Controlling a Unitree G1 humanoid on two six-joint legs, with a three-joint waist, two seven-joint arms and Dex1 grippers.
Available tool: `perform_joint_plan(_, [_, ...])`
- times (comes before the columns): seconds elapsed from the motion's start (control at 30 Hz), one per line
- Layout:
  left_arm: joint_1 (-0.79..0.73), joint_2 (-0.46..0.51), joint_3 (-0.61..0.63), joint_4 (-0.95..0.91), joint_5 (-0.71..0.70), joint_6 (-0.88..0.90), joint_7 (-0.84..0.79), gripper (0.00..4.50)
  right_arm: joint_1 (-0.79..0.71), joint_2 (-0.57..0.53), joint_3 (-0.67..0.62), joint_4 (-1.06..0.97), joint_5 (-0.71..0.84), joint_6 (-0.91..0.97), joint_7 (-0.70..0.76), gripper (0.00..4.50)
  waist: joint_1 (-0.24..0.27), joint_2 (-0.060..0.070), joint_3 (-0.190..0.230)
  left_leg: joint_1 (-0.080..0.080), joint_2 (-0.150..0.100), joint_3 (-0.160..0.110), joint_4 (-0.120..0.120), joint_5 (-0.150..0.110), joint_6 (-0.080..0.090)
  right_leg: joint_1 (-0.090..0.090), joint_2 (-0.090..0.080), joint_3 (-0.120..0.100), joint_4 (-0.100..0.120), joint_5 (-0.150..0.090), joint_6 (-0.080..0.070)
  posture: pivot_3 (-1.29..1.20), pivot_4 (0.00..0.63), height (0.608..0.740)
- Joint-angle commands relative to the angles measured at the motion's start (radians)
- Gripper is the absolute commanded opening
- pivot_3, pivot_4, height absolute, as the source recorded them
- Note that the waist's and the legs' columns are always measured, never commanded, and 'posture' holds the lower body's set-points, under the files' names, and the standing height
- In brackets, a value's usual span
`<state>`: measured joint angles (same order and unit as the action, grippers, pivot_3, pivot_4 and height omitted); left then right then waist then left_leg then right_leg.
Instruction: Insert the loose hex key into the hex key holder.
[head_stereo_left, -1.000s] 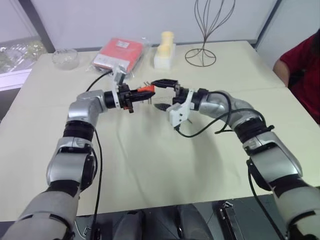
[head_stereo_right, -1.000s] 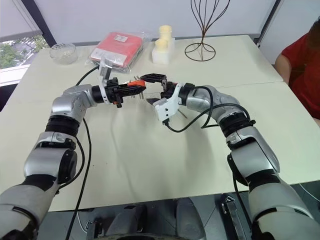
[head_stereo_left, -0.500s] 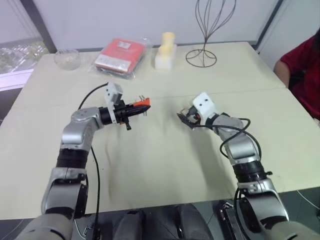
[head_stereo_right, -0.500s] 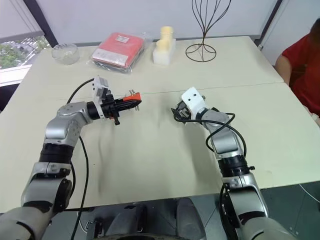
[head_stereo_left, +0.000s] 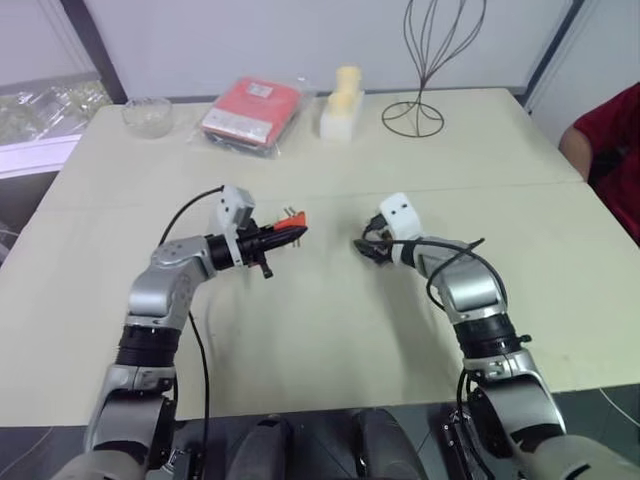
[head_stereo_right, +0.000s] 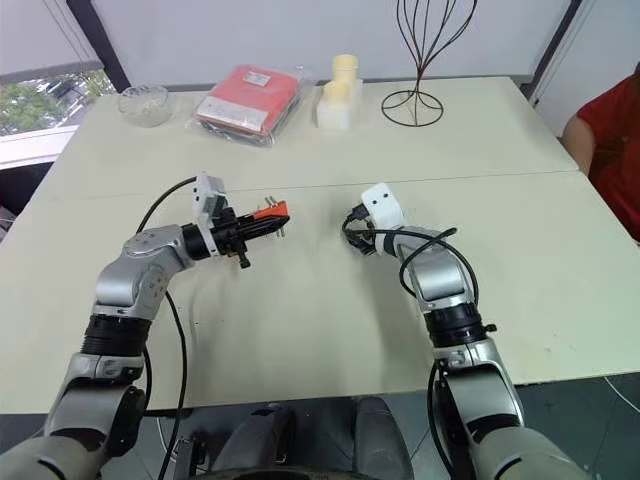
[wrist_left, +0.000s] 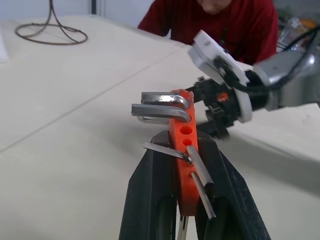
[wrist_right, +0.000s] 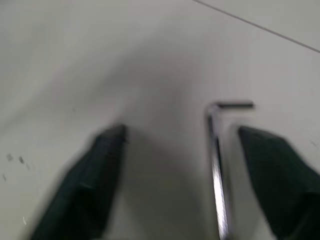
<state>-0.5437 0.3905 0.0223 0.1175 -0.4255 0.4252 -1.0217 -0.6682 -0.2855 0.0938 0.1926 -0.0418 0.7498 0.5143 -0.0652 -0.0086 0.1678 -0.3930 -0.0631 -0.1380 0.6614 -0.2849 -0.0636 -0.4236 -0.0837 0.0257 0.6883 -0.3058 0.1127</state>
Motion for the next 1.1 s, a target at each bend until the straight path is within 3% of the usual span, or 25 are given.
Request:
perform_joint_plan(0.03, [0.011,0.055,0.0,-0.058,-0.014,-0.001,-0.038,0.0,-0.021,-0.035,0.007,0.054,0.014,0.011,0.03,1.55,-0.001,0.0,0.0,0.0,0.0,0.0,0.0,0.0,0.0,0.0,0.0,0.0,0.0,0.0,0.0,0.0,0.15,0.74])
perform_joint_plan(0.1, [0.013,0.08,-0.005,-0.057,-0.007,-0.009,-0.053,0.0,-0.032,-0.044,0.017,0.085,0.018,0.004,0.042,0.38,-0.002,0.0,-0.001,0.0,0.0,0.0,0.0,0.0,0.0,0.0,0.0,0.0,0.0,0.0,0.0,0.0,0.15,0.74])
perform_joint_plan(0.13, [0.012,0.085,-0.006,-0.054,-0.006,-0.013,-0.054,0.0,-0.036,-0.045,0.02,0.096,0.021,0.001,0.044,0.06,-0.001,0.0,-0.001,0.0,0.0,0.0,0.0,0.0,0.0,0.0,0.0,0.0,0.0,0.0,0.0,0.0,0.15,0.74])
perform_joint_plan(0.33, [0.009,0.103,-0.011,-0.046,-0.003,-0.02,-0.064,0.0,-0.051,-0.042,0.019,0.13,0.029,-0.016,0.033,0.06,0.0,-0.002,-0.003,0.001,0.0,0.0,0.0,0.0,0.0,0.001,0.0,0.0,0.0,0.0,0.0,0.0,0.15,0.74])
perform_joint_plan(0.47, [0.003,0.108,-0.01,-0.027,0.001,-0.028,-0.071,0.0,-0.091,0.003,-0.091,0.089,0.117,-0.17,0.005,0.06,-0.003,-0.002,-0.003,0.001,0.0,0.0,0.0,0.0,0.0,0.001,0.0,0.0,0.0,0.0,0.0,0.0,0.15,0.74])
perform_joint_plan(0.57, [-0.028,0.108,-0.016,0.001,-0.005,-0.024,-0.091,0.0,-0.129,0.074,-0.209,-0.007,0.274,-0.27,0.029,0.06,-0.004,-0.001,-0.003,0.0,0.001,0.0,-0.001,0.0,0.0,0.0,0.0,0.0,0.0,0.0,0.0,0.0,0.15,0.74])
perform_joint_plan(0.77, [-0.15,0.099,-0.032,0.097,-0.034,0.011,-0.17,0.0,-0.174,0.218,-0.409,-0.158,0.66,-0.102,-0.018,0.06,-0.002,-0.001,-0.003,0.0,0.001,-0.001,-0.001,0.0,0.0,0.0,0.001,-0.001,0.0,0.0,0.0,0.0,0.15,0.74])
perform_joint_plan(0.87, [-0.252,0.066,-0.026,0.193,-0.047,0.012,-0.196,0.0,-0.165,0.271,-0.429,-0.204,0.769,-0.058,-0.063,0.06,0.001,-0.001,-0.003,0.0,0.0,-0.002,-0.001,0.0,0.0,0.001,0.0,-0.001,-0.001,0.0,0.0,0.0,0.15,0.74])
perform_joint_plan(1.1, [-0.366,0.016,-0.039,0.311,-0.037,-0.01,-0.265,0.0,-0.127,0.296,-0.374,-0.268,0.816,-0.06,-0.099,0.06,-0.009,-0.001,-0.003,0.0,0.0,-0.001,-0.002,0.0,0.0,-0.001,0.0,-0.001,0.0,0.0,0.0,0.0,0.15,0.74])
